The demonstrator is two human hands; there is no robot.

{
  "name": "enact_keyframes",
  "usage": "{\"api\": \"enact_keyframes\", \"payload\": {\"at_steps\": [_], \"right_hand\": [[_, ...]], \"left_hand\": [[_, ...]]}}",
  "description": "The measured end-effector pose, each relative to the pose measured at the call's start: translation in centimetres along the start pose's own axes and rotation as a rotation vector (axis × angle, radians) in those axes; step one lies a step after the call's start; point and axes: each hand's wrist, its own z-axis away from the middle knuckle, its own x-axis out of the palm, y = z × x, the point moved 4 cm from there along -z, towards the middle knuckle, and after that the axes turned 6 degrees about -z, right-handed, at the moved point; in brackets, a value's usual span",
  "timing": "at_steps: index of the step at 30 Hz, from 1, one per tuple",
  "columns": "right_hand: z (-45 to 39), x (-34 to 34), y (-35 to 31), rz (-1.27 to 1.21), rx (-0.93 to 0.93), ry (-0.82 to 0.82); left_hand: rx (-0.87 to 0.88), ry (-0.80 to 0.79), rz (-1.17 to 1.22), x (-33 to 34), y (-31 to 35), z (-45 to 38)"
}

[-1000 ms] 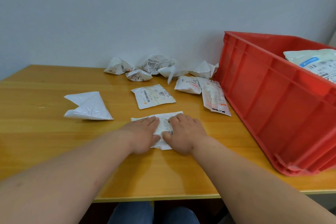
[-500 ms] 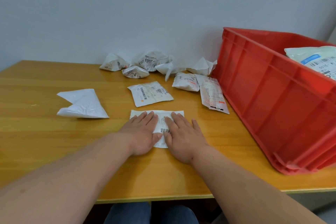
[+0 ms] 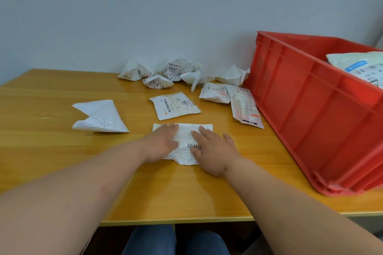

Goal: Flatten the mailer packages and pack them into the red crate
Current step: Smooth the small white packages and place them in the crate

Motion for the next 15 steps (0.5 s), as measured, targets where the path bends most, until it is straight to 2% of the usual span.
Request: {"api": "enact_keyframes", "payload": {"at_steps": [2, 5, 8, 15], "right_hand": [[0.1, -0.9, -0.1, 0.015, -0.021, 0.056], [0.7, -1.1, -0.8, 0.042, -0.086, 0.160], [1.1, -0.3, -1.5, 0.087, -0.141, 0.158], [0.2, -0.3, -1.4, 0.081, -0.094, 0.137]], "left_hand": [[-0.028, 0.032, 0.010, -0.9, -1.2, 0.8], [-0.040, -0.025, -0.117, -0.1, -2.0, 1.6], [-0.046, -0.049, -0.207, 0.7, -1.9, 1.6], [-0.090, -0.044, -0.346, 0.2, -2.0, 1.1]]}}
